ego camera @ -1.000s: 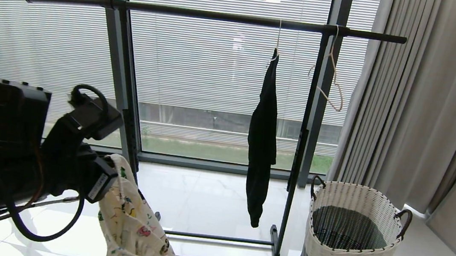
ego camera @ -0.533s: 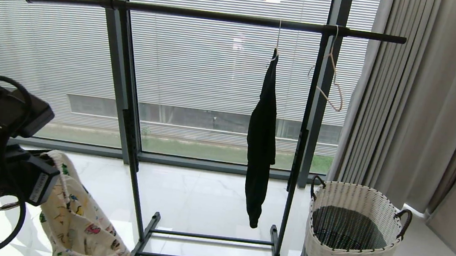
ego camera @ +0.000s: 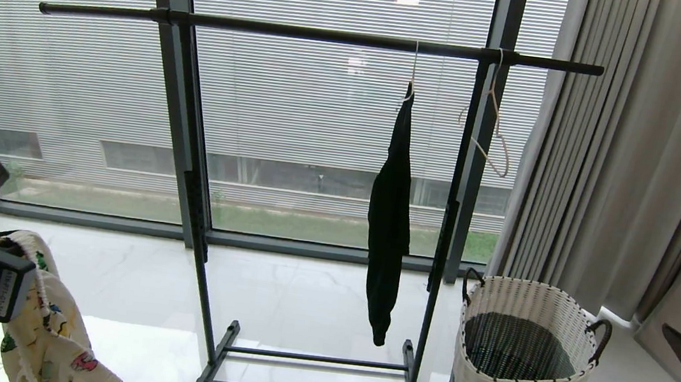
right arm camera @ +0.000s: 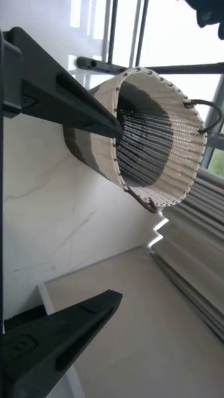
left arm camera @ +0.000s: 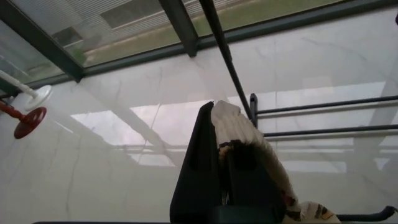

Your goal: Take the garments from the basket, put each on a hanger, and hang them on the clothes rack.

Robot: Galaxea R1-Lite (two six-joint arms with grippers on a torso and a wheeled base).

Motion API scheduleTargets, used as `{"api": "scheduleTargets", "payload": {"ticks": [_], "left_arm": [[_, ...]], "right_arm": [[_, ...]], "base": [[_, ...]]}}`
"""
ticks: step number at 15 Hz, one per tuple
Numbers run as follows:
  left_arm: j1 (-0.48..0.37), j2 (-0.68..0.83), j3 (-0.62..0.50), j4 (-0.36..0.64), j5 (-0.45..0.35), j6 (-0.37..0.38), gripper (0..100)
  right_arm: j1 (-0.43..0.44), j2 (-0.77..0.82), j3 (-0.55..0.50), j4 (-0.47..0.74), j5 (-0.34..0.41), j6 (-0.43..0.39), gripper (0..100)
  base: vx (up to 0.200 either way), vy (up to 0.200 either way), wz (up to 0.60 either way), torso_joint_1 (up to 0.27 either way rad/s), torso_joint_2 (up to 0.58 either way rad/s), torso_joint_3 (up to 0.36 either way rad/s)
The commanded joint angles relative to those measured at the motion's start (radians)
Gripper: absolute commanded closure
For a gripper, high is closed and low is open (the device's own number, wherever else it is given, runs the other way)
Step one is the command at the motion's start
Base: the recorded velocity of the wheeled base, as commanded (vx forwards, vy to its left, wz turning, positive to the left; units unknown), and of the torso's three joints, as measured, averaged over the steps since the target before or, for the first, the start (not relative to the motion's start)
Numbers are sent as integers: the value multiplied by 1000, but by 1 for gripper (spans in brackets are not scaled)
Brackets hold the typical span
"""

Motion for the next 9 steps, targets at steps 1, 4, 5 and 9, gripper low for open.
{"api": "scheduleTargets", "payload": {"ticks": [1, 4, 5, 9], "left_arm": [[36, -28, 25, -1, 1, -2, 100], [54, -51, 42, -1, 3, -1, 100], [54, -57, 42, -1, 3, -1, 100], [91, -62, 42, -3, 3, 4, 100]], "right_arm": [[-1, 26, 1, -2, 1, -5, 0], [-2, 31, -14, -3, 1, -3, 0], [-2, 31, -19, -3, 1, 0, 0], [-40, 43, -17, -3, 1, 20, 0]], "base": [[0, 0, 0, 159, -447, -281], [0, 0, 0, 170, -448, -290], [0, 0, 0, 178, -461, -290], [0, 0, 0, 195, -471, -282]]}}
